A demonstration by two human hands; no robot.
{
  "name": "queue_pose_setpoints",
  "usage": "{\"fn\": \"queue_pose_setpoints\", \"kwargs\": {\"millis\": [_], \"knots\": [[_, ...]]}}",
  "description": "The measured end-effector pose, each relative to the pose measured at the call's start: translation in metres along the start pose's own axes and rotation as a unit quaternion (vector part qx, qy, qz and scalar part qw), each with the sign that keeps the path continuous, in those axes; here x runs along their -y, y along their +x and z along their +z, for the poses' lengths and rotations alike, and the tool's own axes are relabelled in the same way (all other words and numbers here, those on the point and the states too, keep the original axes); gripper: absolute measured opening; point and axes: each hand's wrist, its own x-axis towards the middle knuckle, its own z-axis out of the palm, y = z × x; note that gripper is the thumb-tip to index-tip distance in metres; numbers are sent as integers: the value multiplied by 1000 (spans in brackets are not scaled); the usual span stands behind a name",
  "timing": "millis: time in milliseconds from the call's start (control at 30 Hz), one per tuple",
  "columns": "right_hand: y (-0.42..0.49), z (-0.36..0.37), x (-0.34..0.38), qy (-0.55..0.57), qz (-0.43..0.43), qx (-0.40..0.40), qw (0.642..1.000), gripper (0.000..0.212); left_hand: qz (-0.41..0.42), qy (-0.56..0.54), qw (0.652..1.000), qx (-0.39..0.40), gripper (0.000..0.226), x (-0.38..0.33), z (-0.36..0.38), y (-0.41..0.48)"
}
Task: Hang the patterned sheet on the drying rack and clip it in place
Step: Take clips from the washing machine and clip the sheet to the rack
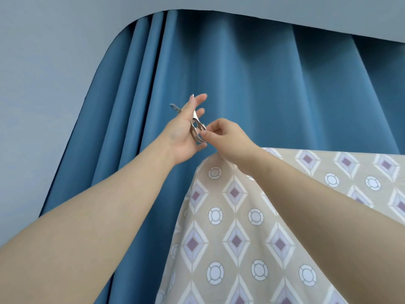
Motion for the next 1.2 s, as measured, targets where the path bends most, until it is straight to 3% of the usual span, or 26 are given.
{"fn": "queue_pose_setpoints", "kwargs": {"millis": [100, 167, 300, 367, 500, 633, 767, 900, 1200], "knots": [[-5, -2, 4, 69, 0, 33, 997, 15, -6, 15, 1000, 11, 29, -5, -2, -4], [-7, -5, 4, 98, -6, 27, 995, 18, -15, 68, 997, -26, 31, -8, -4, -4], [-4, -9, 2, -36, -20, -30, 999, 16, -37, 131, 977, -164, 40, -13, -10, -4], [-3, -10, 1, -94, -34, -40, 994, 19, -36, 140, 971, -192, 46, -16, -15, -5], [-3, -7, -1, -149, -69, -50, 985, 21, -58, 136, 973, -178, 55, -23, -23, -11], [-1, -2, -2, -200, -57, -30, 978, 24, -60, 119, 975, -179, 36, -24, -33, -18], [5, -3, -11, -337, -8, -50, 940, 36, -39, 151, 972, -177, 16, -20, -43, -25], [4, -5, -22, -430, 55, -2, 901, 37, -26, 173, 970, -168, 12, -19, -46, -31], [0, -3, -24, -443, 52, -11, 895, 31, -21, 219, 956, -193, 15, -2, -51, -41]]}}
